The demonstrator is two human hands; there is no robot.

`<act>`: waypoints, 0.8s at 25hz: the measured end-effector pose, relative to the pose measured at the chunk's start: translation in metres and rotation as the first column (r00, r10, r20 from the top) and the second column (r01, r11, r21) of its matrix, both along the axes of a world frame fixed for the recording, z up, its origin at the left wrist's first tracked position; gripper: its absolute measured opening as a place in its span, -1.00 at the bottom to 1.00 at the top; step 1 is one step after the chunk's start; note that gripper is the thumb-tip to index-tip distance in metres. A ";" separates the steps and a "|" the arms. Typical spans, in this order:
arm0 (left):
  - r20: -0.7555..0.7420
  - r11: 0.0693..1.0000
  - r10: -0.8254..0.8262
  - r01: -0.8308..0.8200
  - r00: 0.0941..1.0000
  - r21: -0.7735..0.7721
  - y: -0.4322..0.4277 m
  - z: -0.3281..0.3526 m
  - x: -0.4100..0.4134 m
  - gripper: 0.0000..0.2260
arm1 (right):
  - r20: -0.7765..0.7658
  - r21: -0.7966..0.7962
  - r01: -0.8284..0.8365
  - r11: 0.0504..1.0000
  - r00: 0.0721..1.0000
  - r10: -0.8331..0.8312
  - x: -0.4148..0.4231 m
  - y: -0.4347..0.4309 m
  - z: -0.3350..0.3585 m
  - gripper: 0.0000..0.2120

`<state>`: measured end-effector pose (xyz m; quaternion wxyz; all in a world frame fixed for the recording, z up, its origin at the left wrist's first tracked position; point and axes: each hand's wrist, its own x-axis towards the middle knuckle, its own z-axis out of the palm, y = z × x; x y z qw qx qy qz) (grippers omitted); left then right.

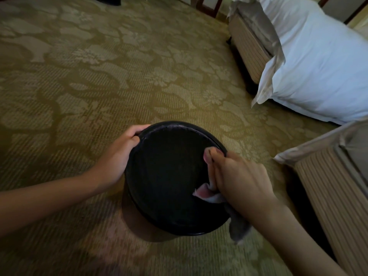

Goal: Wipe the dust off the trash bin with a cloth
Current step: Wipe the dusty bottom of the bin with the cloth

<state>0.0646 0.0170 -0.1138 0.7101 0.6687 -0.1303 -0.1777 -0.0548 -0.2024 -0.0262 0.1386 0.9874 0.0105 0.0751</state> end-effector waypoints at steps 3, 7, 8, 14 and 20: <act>0.017 1.000 -0.011 0.011 1.000 -0.016 0.000 -0.003 0.001 -0.65 | 0.034 -0.117 -0.014 0.993 0.999 0.018 0.022 -0.006 -0.003 -0.24; 0.034 1.000 0.002 -0.001 0.999 -0.020 0.000 -0.003 0.001 -0.66 | 0.005 -0.139 -0.022 0.990 1.000 0.023 0.022 0.001 -0.005 -0.29; 0.039 1.000 0.005 -0.005 0.999 -0.014 0.000 -0.003 0.001 -0.66 | 0.014 -0.125 -0.032 0.992 0.999 0.034 0.021 0.003 -0.004 -0.27; 0.045 1.000 0.011 -0.012 0.999 0.011 0.002 -0.001 -0.001 -0.65 | -0.137 -0.160 0.046 0.986 0.988 -0.068 -0.022 0.004 -0.002 -0.42; 0.029 1.000 0.004 -0.004 1.000 0.009 0.001 -0.004 0.002 -0.61 | -0.147 -0.105 0.154 0.983 0.975 -0.168 -0.028 0.008 -0.003 -0.66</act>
